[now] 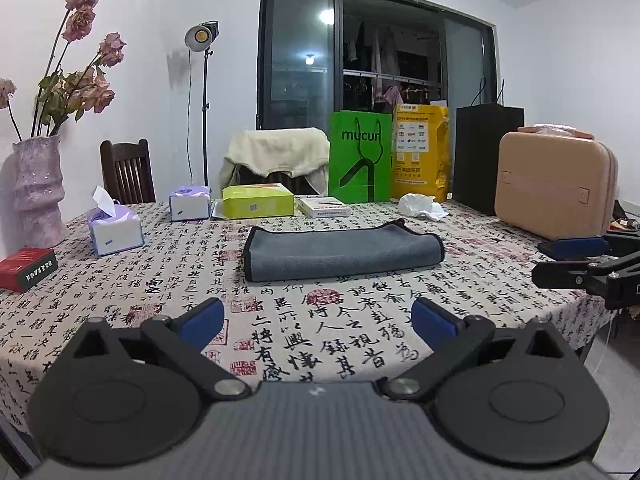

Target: Fold towel

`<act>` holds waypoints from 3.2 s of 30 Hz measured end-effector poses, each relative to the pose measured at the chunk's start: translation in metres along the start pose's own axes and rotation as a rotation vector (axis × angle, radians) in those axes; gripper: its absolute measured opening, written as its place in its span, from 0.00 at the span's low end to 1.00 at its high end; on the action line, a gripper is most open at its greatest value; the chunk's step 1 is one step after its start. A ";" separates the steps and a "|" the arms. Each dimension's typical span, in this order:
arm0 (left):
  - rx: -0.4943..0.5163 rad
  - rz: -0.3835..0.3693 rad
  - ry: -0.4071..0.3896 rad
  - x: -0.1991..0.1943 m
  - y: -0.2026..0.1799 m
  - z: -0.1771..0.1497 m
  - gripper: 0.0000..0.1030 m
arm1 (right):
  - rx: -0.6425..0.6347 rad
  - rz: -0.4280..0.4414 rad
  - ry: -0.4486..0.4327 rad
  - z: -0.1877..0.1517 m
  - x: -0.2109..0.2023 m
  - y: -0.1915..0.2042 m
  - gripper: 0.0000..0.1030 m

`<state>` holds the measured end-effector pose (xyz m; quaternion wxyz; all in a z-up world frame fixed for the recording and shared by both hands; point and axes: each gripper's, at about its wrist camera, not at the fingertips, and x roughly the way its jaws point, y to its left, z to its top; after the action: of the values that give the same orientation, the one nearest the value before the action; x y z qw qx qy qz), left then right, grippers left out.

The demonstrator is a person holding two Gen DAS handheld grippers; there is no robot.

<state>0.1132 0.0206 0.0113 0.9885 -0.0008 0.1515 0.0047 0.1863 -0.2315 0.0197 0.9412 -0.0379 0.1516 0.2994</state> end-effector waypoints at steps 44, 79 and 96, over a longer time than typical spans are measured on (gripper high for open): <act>-0.028 -0.045 -0.067 -0.102 -0.022 -0.040 1.00 | -0.014 0.021 -0.008 -0.037 -0.089 0.068 0.87; -0.007 -0.048 -0.072 -0.100 -0.027 -0.043 1.00 | -0.007 0.019 -0.008 -0.041 -0.088 0.069 0.98; -0.007 -0.047 -0.072 -0.100 -0.028 -0.043 1.00 | -0.008 0.019 -0.009 -0.041 -0.088 0.069 0.98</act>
<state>0.0054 -0.0080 0.0004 0.9931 -0.0075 0.1157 -0.0179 0.0681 -0.2301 0.0091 0.9389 -0.0387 0.1467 0.3089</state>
